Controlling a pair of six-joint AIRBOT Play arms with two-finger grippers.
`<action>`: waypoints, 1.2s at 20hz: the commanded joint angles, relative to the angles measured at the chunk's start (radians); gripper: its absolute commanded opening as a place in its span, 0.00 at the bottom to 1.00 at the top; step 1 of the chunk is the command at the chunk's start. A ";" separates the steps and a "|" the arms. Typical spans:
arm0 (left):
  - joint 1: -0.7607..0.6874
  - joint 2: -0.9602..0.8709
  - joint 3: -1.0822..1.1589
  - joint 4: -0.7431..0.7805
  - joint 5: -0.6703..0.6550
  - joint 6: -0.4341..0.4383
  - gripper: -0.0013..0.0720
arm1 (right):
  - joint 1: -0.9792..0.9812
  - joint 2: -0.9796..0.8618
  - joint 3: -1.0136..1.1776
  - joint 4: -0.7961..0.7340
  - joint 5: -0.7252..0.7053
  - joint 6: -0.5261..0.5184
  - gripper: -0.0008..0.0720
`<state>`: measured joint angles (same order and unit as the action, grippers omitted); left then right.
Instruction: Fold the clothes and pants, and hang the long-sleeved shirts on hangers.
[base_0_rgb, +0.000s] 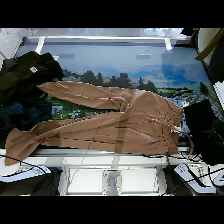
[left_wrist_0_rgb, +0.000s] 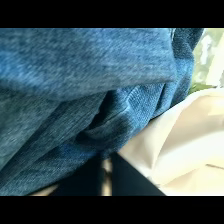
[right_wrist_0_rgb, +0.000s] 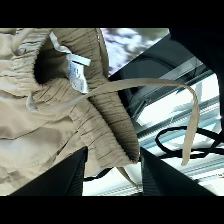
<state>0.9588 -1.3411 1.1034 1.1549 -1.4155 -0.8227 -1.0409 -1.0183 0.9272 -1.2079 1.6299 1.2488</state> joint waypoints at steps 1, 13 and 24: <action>-0.008 -0.003 0.005 -0.019 -0.002 0.000 0.04 | 0.000 0.000 0.000 0.000 0.001 0.000 0.54; -0.006 -0.004 0.018 0.089 -0.047 0.099 0.73 | 0.000 0.000 0.000 0.002 0.001 0.005 0.54; -0.006 -0.004 0.022 0.105 -0.053 0.129 0.45 | 0.000 0.000 0.000 0.003 0.002 0.026 0.54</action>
<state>0.9524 -1.3441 1.1210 1.2510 -1.4635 -0.6975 -1.0412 -1.0183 0.9272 -1.2049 1.6306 1.2694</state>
